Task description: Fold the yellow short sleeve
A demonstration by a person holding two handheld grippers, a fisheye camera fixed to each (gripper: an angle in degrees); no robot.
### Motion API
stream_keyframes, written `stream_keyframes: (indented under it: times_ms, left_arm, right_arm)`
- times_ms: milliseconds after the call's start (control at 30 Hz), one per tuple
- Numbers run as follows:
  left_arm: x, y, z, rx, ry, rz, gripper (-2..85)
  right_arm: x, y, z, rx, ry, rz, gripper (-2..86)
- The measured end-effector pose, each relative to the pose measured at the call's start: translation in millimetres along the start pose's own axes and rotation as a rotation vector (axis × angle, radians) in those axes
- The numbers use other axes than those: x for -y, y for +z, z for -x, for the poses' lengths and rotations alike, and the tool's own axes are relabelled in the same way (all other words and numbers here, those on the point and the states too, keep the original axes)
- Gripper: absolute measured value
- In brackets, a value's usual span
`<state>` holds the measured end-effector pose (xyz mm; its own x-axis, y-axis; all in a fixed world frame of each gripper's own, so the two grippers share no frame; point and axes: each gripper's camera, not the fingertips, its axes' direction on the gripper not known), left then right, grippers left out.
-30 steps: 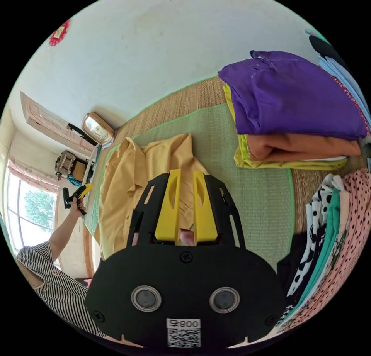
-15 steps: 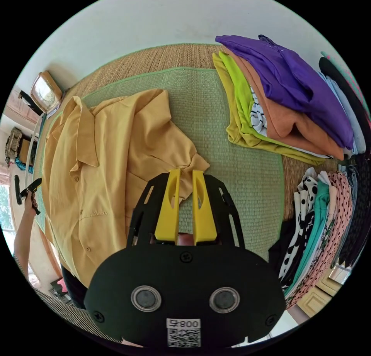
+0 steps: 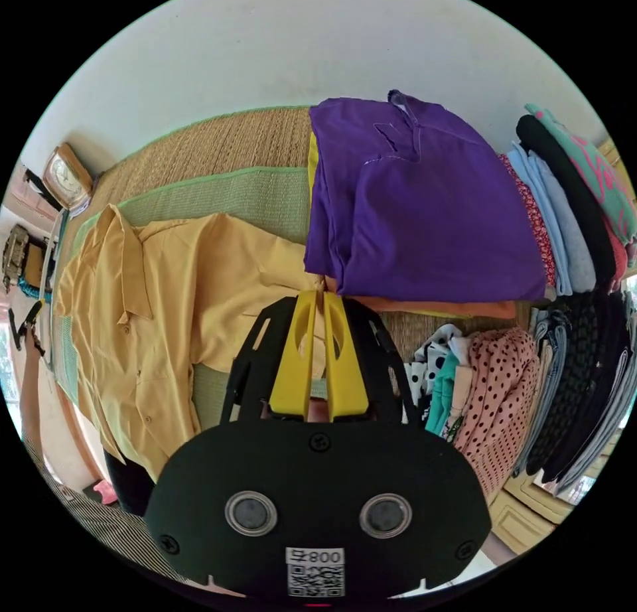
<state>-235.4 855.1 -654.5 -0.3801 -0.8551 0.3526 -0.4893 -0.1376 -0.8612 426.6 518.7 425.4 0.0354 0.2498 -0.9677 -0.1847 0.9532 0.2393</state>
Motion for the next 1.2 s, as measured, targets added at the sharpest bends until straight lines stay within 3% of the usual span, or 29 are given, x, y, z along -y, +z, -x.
stream_keyframes:
  times_ms: [133, 200, 367, 467, 733, 1000, 1200]
  left_arm:
    - [-37.7, 5.7, 4.5, -0.122, 0.01, 0.022, 7.0]
    - [-75.6, 6.9, -0.4, -0.292, 0.072, 0.045, 7.4]
    - [-165.4, 10.6, -28.5, -0.575, 0.191, 0.185, 8.2]
    - [-215.6, 15.0, -52.0, -0.643, 0.254, 0.296, 9.0]
    - [-278.1, 25.2, -75.5, -0.657, 0.275, 0.386, 10.1]
    - [-310.6, 36.4, -102.7, -0.421, 0.421, 0.473, 10.2]
    - [-307.5, 19.7, -84.1, -0.337, 0.342, 0.353, 10.7]
  right_arm:
    - [-30.4, 13.4, -9.0, 0.035, 0.076, 0.03, 4.7]
    - [-50.2, 18.1, -11.6, 0.015, 0.092, 0.049, 4.6]
    - [-129.6, 14.7, 1.1, 0.203, 0.054, 0.055, 3.8]
    - [-177.9, 13.9, 30.2, 0.29, -0.02, 0.092, 5.0]
    - [-271.7, 26.3, 85.3, 0.385, -0.101, 0.203, 6.7]
    - [-291.6, 31.1, 85.8, 0.422, -0.091, 0.221, 7.0]
    - [-295.4, 32.1, 84.3, 0.443, -0.09, 0.229, 7.6]
